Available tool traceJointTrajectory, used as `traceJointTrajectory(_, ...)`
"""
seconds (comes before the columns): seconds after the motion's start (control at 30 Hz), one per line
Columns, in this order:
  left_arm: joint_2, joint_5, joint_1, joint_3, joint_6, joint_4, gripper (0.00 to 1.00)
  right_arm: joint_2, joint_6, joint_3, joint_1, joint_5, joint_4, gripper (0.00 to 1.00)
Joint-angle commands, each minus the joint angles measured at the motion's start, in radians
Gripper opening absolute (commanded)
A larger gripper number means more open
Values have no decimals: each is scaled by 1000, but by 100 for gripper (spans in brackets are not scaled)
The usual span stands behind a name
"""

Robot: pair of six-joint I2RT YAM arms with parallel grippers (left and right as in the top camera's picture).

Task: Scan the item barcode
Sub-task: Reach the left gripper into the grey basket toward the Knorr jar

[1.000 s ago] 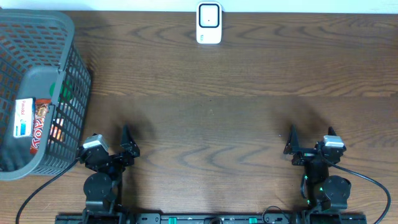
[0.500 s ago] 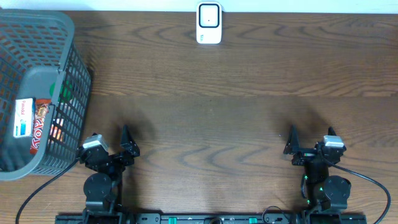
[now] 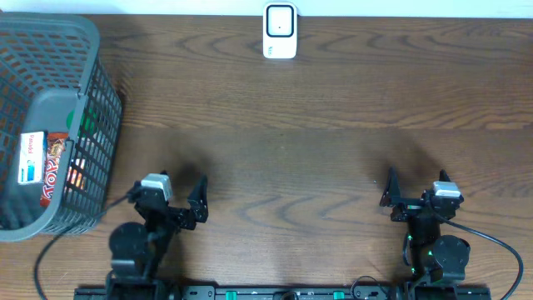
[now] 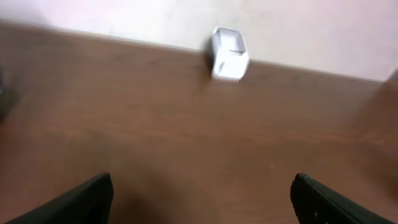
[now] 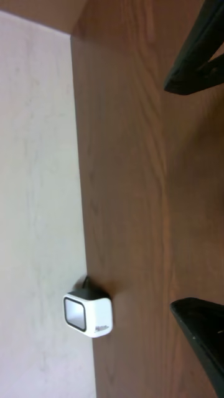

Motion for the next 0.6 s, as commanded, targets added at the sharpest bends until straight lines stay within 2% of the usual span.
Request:
traceJointTrajectory(0.0,143,70,2,254,34,-3,92,-8,-13,-1,7,3,-4,99)
traceJointTrajectory(0.1,335,73,2,518,34,-114,92,-8,-13,-1,7,3,-4,99)
traceJointTrajectory(0.2,518,39,3,801,33,-289,92,-8,-13,-1,7,3,-4,99)
traceJointTrajectory(0.33,748,-246,5,1242,34,-600,92,-8,-13,-1,7,3,-4,99)
traceJointTrajectory(0.4,838,-325,5,1439,44,-702,92,-8,-13,-1,7,3,-4,99)
traceJointTrajectory(0.47,904,-325,4,1590,50,-774,92,-8,-13,-1,7,3,-4,99)
traceJointTrajectory(0.57,949,-372,5,1698,101,-803,92,-8,-13,-1,7,3,-4,99)
